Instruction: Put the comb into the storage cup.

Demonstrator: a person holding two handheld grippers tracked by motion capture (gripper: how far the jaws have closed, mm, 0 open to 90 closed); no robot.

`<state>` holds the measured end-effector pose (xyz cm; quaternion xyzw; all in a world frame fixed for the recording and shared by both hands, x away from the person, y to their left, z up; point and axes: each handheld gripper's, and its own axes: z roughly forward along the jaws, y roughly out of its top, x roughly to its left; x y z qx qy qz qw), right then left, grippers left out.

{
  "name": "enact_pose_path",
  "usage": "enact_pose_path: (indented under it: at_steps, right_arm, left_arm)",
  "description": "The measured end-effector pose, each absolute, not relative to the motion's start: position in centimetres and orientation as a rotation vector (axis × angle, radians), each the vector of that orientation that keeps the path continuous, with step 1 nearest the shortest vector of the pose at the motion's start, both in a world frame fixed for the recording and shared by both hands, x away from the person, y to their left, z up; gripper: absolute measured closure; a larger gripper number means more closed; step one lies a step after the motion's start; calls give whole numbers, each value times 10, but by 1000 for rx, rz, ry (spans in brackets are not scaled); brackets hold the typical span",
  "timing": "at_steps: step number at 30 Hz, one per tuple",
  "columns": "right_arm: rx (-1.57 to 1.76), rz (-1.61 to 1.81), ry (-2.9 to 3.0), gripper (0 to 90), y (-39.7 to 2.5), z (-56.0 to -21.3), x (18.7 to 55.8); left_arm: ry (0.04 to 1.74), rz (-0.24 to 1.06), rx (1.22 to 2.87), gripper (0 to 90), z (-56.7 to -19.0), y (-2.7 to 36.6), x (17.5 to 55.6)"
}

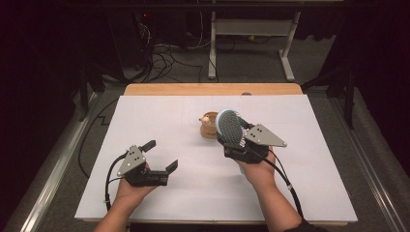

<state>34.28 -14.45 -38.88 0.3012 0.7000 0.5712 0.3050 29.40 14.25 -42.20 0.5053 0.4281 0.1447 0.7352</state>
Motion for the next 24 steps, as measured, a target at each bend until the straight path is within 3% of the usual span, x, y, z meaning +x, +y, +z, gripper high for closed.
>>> enact_pose_path:
  at_steps: [24]
  right_arm:
    - [730, 1524, 1865, 206, -121, -394, 337]
  left_arm:
    - [874, 245, 1119, 4, -381, 93, 305]
